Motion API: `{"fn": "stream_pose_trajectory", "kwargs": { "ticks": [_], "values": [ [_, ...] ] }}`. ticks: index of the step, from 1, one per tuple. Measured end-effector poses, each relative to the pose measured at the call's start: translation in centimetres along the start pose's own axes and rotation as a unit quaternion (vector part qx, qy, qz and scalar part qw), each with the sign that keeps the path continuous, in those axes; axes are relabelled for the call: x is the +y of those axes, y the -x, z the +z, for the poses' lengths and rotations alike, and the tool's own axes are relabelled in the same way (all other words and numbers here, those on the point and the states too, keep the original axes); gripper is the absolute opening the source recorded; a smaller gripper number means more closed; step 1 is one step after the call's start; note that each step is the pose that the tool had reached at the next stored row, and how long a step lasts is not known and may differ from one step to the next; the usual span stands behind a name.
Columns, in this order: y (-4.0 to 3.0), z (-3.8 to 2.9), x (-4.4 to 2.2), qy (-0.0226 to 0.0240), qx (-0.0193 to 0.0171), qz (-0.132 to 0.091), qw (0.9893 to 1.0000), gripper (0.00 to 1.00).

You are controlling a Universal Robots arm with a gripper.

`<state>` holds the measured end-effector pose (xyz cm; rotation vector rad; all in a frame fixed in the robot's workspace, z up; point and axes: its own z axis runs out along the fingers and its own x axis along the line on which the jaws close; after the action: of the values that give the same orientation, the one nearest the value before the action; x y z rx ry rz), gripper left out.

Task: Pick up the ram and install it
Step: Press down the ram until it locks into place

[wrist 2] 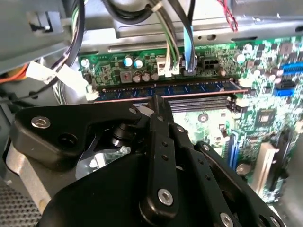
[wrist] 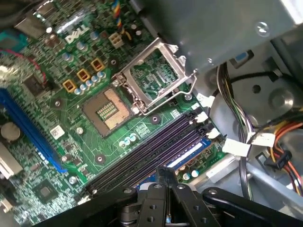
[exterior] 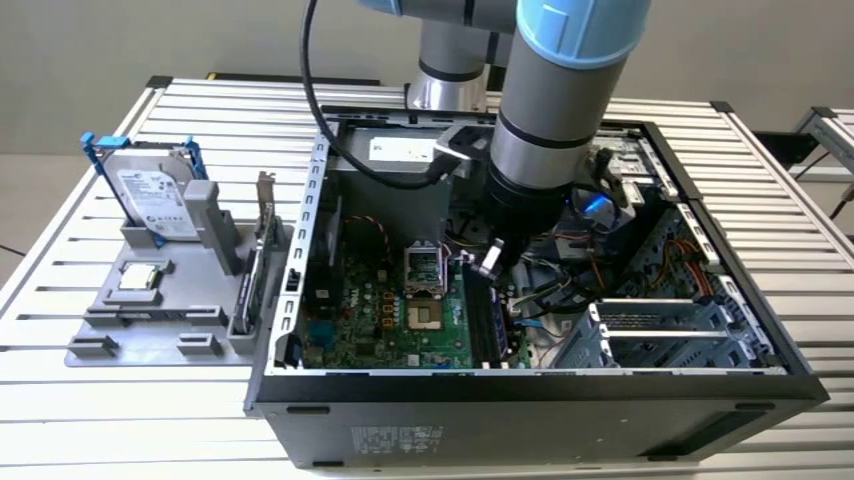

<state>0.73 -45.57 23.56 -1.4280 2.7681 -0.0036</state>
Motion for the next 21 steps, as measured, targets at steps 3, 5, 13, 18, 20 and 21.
{"fn": "stream_pose_trajectory", "kwargs": {
  "ticks": [3, 5, 13, 18, 20, 21],
  "values": [
    [0.00, 0.01, 0.00, 0.0006, -0.0004, -0.027, 0.9996, 0.00],
    [0.00, 0.01, 0.00, 0.0011, -0.0007, -0.046, 0.9990, 0.00],
    [0.00, 0.03, 0.00, 0.0027, -0.0018, -0.118, 0.9930, 0.00],
    [0.00, 0.05, 0.00, 0.0038, -0.0025, -0.163, 0.9867, 0.00],
    [0.00, 0.06, 0.00, 0.0043, -0.0028, -0.181, 0.9835, 0.00],
    [0.00, 0.06, 0.00, 0.0045, -0.0029, -0.189, 0.9819, 0.00]
  ]
}}
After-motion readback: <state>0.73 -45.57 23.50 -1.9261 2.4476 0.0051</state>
